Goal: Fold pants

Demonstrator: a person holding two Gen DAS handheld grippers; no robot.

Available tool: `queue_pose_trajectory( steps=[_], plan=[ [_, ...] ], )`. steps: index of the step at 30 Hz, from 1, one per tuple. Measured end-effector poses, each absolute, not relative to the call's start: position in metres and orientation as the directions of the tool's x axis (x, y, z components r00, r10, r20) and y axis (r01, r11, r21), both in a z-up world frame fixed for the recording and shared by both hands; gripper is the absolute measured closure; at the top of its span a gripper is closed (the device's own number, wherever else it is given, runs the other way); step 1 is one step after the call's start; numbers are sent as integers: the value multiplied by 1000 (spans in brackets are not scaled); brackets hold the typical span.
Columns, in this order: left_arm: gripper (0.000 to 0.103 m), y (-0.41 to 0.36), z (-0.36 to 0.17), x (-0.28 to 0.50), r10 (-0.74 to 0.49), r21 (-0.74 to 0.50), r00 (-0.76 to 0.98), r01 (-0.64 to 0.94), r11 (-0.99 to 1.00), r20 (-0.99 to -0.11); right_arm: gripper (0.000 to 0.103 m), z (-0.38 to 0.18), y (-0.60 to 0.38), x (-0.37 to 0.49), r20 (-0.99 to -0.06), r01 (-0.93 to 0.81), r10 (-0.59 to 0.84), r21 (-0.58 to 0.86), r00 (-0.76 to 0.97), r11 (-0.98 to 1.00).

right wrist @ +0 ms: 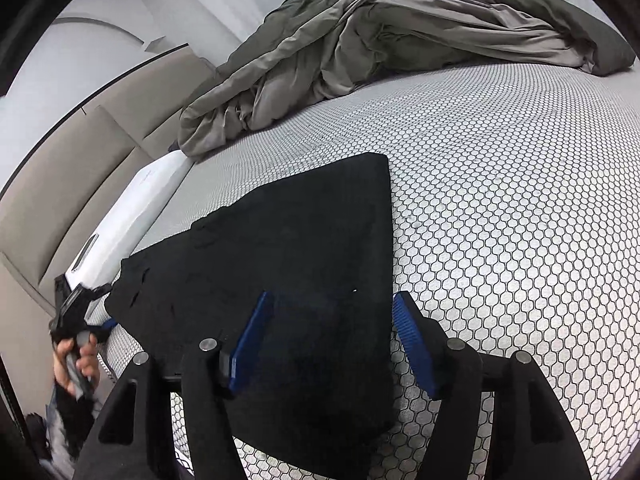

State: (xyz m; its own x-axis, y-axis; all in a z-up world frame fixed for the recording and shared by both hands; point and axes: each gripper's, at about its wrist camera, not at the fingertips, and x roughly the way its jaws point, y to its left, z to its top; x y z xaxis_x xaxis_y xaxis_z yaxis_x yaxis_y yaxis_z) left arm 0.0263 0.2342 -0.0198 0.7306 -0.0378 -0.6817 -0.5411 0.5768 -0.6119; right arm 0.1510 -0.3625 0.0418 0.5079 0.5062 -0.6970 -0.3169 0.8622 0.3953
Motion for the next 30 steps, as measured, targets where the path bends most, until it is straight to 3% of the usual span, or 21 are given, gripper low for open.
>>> queue_pose_trajectory(
  steps=[1,2,4,8,11,15,18,22,24,25,26,30],
  plan=[
    [43,235,-20,29,-6,-590,719,-564,578,-695,38,42,-365,147,-697,-320,508,395,505,861],
    [70,237,-19,36,18,-567,707,-582,583,-707,38,42,-366,146,-698,-321,508,395,504,861],
    [99,239,-19,40,69,-514,678,-615,598,-731,38,39,-361,151,-701,-321,508,395,501,861],
    [103,215,14,36,181,-421,704,-588,690,-686,38,39,-358,152,-699,-328,513,396,498,858],
    [103,172,62,42,241,-332,754,-520,787,-610,38,41,-358,151,-696,-334,516,394,500,856],
    [103,105,117,60,177,-279,831,-366,888,-528,37,44,-368,140,-691,-326,507,389,515,862],
    [103,40,150,75,45,-256,877,-188,948,-478,37,45,-374,143,-686,-309,500,393,529,866],
    [100,-59,157,92,-234,-287,839,97,953,-491,37,46,-387,145,-681,-272,479,396,554,877],
    [68,-98,138,103,-404,-337,759,256,906,-511,37,47,-395,147,-680,-249,466,398,566,883],
    [36,-122,119,107,-518,-370,663,366,854,-540,37,47,-401,148,-680,-233,456,399,574,887],
    [31,-136,103,110,-565,-389,601,409,825,-565,37,47,-405,148,-681,-220,447,398,580,891],
    [32,-164,50,97,-595,-372,470,486,791,-651,37,45,-419,152,-693,-168,409,390,594,905]
  ],
)
